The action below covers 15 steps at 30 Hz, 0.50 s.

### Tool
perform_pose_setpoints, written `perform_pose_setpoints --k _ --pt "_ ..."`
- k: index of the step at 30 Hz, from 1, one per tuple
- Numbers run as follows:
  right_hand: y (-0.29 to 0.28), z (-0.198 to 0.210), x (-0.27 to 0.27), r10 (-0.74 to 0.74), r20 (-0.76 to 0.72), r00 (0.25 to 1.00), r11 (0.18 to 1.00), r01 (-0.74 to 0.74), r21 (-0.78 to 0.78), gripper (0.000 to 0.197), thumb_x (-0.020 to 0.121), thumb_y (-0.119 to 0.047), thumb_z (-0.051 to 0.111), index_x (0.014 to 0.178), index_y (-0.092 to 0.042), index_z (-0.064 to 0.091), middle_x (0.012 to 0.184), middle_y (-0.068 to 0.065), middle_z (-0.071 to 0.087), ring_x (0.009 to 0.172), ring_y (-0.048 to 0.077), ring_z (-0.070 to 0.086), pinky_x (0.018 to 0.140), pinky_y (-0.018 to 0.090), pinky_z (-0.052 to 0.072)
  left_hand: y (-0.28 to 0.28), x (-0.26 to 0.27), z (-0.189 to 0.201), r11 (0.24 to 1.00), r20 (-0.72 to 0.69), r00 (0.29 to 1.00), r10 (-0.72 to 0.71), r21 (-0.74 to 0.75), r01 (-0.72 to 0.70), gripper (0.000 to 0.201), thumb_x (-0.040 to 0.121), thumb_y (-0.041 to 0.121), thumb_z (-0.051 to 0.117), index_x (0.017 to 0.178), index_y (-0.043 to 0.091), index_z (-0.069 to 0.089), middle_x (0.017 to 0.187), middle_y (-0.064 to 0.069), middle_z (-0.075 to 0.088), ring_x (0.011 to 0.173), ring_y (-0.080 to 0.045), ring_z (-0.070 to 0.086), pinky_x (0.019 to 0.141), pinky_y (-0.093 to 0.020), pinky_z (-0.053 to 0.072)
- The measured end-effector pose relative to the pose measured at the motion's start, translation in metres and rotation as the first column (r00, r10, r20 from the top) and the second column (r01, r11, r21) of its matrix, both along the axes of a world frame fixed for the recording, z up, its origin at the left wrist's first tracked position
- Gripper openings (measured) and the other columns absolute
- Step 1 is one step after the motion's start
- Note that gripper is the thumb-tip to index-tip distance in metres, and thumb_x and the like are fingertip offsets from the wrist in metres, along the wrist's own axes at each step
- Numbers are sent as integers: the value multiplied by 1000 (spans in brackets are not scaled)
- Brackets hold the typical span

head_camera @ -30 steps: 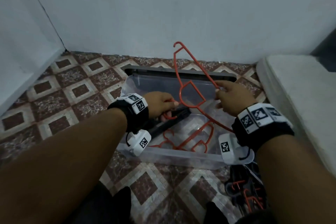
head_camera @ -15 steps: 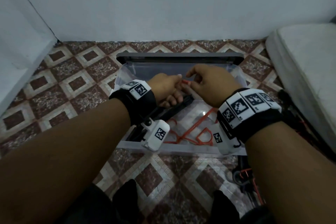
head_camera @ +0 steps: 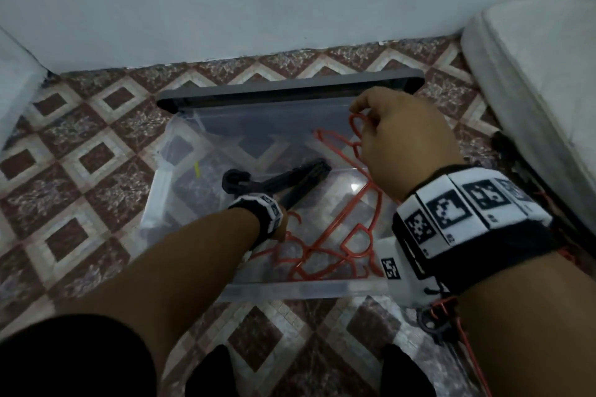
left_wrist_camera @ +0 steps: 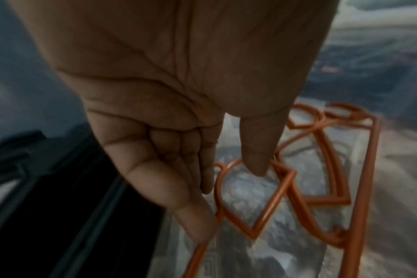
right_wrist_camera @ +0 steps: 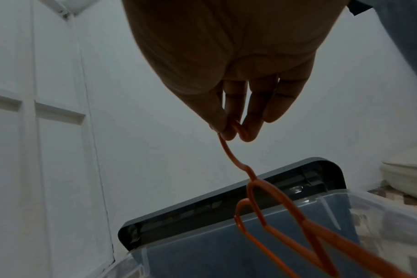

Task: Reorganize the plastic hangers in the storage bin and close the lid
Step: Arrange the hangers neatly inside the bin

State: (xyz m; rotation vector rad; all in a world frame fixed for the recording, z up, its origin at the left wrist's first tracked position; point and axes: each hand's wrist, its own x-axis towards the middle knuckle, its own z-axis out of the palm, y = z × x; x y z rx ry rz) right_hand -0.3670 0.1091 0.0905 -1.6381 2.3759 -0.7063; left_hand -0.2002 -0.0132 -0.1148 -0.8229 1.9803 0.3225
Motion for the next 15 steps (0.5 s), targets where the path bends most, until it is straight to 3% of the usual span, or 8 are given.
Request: perform_pose_setpoints --k 2,4,6,8,11,13,15 --pt "1 -2 -5 -21 0 1000 1000 21 -22 32 91 -11 56 116 -30 61 109 -2 67 91 18 61 69 27 44 9 -3 -31 994 35 994 -103 -38 105 62 93 48 55 146 19 42 140 -6 52 111 -29 57 87 -36 49" --pt "2 -4 -11 -45 18 999 997 46 -65 30 93 -15 55 118 -31 61 107 -3 67 86 13 58 60 22 39 19 -6 -58 979 108 975 -192 -50 198 63 98 30 52 153 15 26 155 -8 35 126 -32 49 83 -38 48" --pt "2 -5 -18 -81 23 996 993 82 -90 28 94 -19 55 118 -31 61 105 -5 66 81 9 54 55 13 33 21 -11 -74 976 131 969 -211 -20 215 67 96 17 52 154 10 20 158 -12 26 133 -34 42 97 -47 47" --pt "1 -7 -22 -105 22 994 989 107 -104 26 95 -22 55 118 -32 61 101 -9 65 80 5 52 56 8 30 16 -12 -81 977 107 972 -212 0 213 68 97 16 51 155 10 16 161 -10 19 140 -31 34 108 -48 39" --pt "-1 -9 -21 -124 57 991 989 128 -75 25 95 -23 55 117 -32 61 101 -7 66 81 8 55 58 19 38 9 -6 -85 968 58 966 -251 8 251 67 103 24 44 155 19 2 162 -2 2 148 -25 15 119 -38 20" --pt "-2 -10 -21 -138 71 988 989 141 -50 26 95 -21 53 118 -32 60 104 -4 67 84 12 59 61 23 40 8 -4 -84 944 32 943 -331 -8 331 73 98 25 54 156 17 10 162 -2 13 147 -23 20 116 -28 22" --pt "-3 -10 -19 -145 80 986 988 149 -45 27 94 -22 53 119 -30 61 106 -2 68 87 14 61 65 25 43 9 -3 -87 943 1 943 -332 7 332 68 95 23 60 153 15 25 155 -1 33 140 -21 36 103 -14 31"
